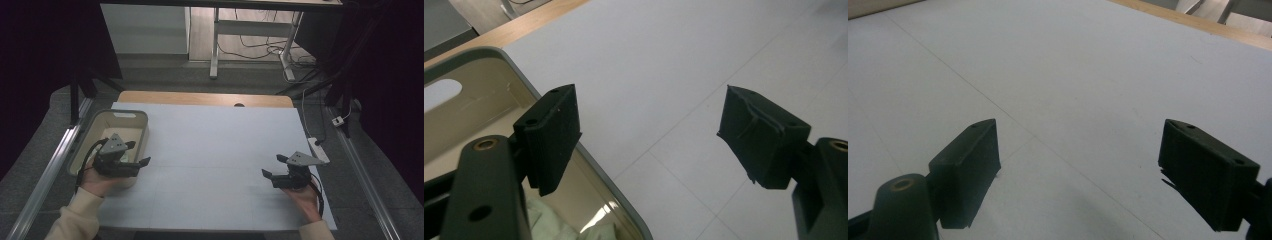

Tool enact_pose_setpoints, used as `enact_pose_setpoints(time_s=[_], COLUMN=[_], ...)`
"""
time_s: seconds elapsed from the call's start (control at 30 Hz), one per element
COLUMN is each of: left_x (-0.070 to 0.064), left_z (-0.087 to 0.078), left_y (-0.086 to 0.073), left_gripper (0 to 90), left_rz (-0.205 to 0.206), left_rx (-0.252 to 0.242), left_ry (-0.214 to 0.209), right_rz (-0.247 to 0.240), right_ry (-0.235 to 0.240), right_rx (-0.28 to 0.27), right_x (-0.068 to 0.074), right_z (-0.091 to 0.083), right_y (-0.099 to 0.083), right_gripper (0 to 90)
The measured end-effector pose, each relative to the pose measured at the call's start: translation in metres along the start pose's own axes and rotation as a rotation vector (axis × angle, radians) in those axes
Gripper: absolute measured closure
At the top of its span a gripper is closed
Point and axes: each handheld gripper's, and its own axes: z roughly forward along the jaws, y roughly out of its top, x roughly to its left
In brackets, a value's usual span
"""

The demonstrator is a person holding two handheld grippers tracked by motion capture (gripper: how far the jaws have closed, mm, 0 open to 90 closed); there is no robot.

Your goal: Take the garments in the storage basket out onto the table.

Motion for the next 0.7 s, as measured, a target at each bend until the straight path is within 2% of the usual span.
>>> enact_pose_setpoints(time_s=[0.17,0.23,0.5,0.6,0.7], left_x=[0.005,0.011,0.024,0.031,0.041], left_z=[-0.004,-0.006,-0.011,-0.013,-0.014], left_y=[0.010,0.016,0.025,0.026,0.025], left_gripper=[24.4,24.5,24.6,24.6,24.7], left_rz=[0.005,0.005,0.008,-0.006,-0.039], left_rx=[-0.002,0.003,0.019,0.024,0.030], left_ry=[0.010,0.025,0.052,0.050,0.024], right_rz=[0.007,0.006,0.007,0.004,0.009], right_ry=[0.000,-0.002,0.001,0.002,0.015], right_rx=[-0.001,0.001,-0.001,0.006,-0.003], right_x=[-0.002,-0.002,-0.001,-0.001,0.000], right_z=[0.000,0.000,0.000,0.000,0.000], right_y=[-0.001,-0.001,-0.001,-0.001,-0.001], right_gripper=[16.5,16.5,16.5,16.5,16.5])
